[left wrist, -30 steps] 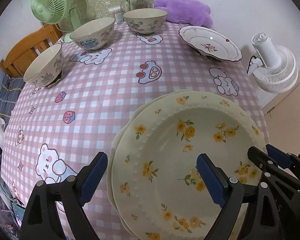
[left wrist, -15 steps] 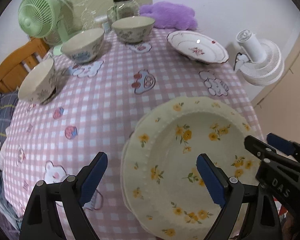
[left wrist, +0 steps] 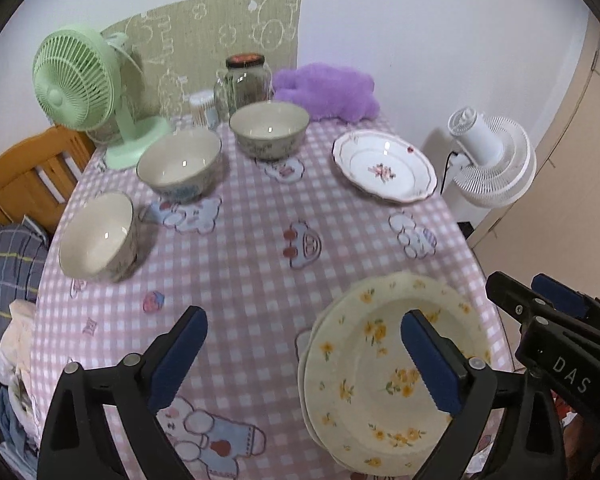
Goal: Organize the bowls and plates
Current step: 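Move both grippers to the white plate with the red pattern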
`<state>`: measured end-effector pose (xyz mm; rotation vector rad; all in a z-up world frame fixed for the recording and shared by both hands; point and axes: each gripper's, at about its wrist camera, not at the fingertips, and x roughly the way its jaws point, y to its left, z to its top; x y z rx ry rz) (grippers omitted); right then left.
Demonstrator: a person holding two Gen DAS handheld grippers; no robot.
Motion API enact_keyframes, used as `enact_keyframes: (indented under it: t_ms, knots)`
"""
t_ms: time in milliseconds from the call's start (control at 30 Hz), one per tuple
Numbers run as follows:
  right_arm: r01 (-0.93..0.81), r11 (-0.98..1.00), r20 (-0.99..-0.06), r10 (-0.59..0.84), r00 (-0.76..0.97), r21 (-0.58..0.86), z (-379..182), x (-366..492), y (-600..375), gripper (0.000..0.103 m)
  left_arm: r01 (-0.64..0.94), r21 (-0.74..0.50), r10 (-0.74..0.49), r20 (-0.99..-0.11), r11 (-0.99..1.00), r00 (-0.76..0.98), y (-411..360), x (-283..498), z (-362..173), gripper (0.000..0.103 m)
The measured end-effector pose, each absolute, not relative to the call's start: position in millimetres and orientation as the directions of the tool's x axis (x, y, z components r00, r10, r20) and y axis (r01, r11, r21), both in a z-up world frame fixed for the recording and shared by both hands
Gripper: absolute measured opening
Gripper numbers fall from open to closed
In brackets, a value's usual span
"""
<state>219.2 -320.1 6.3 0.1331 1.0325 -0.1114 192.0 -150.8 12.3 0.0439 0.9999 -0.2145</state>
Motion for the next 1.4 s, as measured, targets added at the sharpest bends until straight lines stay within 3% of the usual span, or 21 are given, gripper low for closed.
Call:
enact_keyframes:
  t_ms: [533, 1400]
  knots:
    - [0.087, 0.993, -0.834, 0.017, 0.551, 0.077, 21.2, 303.7, -359.4, 0.064, 0.103, -0.049, -0.100, -0.808, 0.993, 0.580, -192.6, 270.9, 17.9, 0.100]
    - [0.012, 0.994, -0.867, 0.089, 0.491, 0.109, -78.9, 468.6, -417.6, 0.064, 0.014, 0.024, 0.012, -0.848, 1.000, 0.530, -254.7, 414.0, -69.4, 0.085]
